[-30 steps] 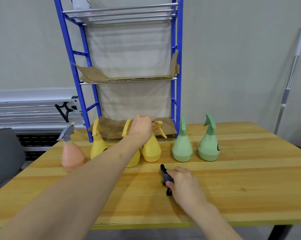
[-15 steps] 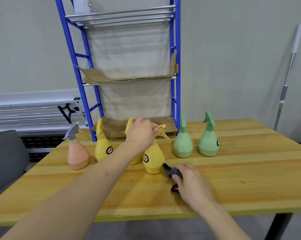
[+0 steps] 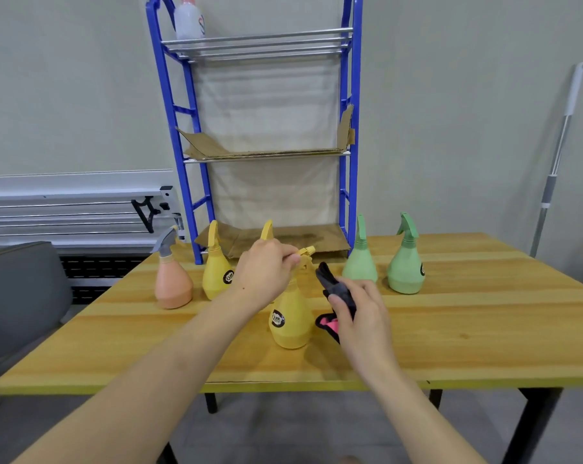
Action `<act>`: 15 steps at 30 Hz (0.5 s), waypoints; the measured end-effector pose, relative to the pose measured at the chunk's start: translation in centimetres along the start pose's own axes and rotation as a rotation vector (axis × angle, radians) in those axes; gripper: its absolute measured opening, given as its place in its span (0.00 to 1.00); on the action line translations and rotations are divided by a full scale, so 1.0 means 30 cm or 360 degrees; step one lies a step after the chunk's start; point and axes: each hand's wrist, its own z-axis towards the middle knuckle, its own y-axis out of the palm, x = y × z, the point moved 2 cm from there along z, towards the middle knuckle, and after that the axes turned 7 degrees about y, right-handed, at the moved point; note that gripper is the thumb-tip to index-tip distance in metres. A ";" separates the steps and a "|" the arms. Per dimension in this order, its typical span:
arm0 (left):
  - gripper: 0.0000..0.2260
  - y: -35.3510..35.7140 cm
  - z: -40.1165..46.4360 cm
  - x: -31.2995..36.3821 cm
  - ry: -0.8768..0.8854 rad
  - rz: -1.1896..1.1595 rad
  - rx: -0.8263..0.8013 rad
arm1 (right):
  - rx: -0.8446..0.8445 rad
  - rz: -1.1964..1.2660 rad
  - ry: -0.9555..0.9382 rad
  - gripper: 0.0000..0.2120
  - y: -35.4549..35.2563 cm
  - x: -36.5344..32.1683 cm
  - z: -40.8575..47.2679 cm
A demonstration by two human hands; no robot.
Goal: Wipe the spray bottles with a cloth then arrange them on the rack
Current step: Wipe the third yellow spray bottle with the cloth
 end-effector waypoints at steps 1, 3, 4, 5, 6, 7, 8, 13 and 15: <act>0.12 -0.003 -0.013 -0.005 -0.0018 -0.0093 0.0054 | 0.0005 0.0054 0.0002 0.15 0.004 -0.007 -0.003; 0.15 -0.007 -0.045 -0.019 -0.0115 -0.0316 0.0180 | 0.0021 0.0166 0.0027 0.14 0.011 -0.017 -0.004; 0.17 -0.007 -0.067 -0.028 -0.0198 -0.0481 0.0245 | 0.0038 0.0205 0.0036 0.14 0.012 -0.019 -0.005; 0.18 -0.003 -0.093 -0.036 -0.0288 -0.0666 0.0306 | 0.0062 0.0224 0.0038 0.14 0.016 -0.019 -0.006; 0.19 0.008 -0.120 -0.046 -0.0365 -0.0838 0.0343 | 0.0087 0.0231 0.0038 0.14 0.018 -0.019 -0.007; 0.20 0.023 -0.146 -0.053 -0.0418 -0.0978 0.0355 | 0.0106 0.0242 0.0047 0.13 0.021 -0.020 -0.007; 0.23 0.044 -0.171 -0.066 -0.0452 -0.1082 0.0340 | 0.0121 0.0265 0.0067 0.13 0.022 -0.023 -0.007; 0.36 0.145 -0.240 -0.110 -0.0563 -0.1352 0.0029 | 0.0255 0.0296 0.0031 0.09 0.037 -0.066 0.026; 0.35 0.165 -0.234 -0.108 -0.0551 -0.1304 -0.0013 | 0.0293 0.0274 0.0026 0.10 0.044 -0.087 0.049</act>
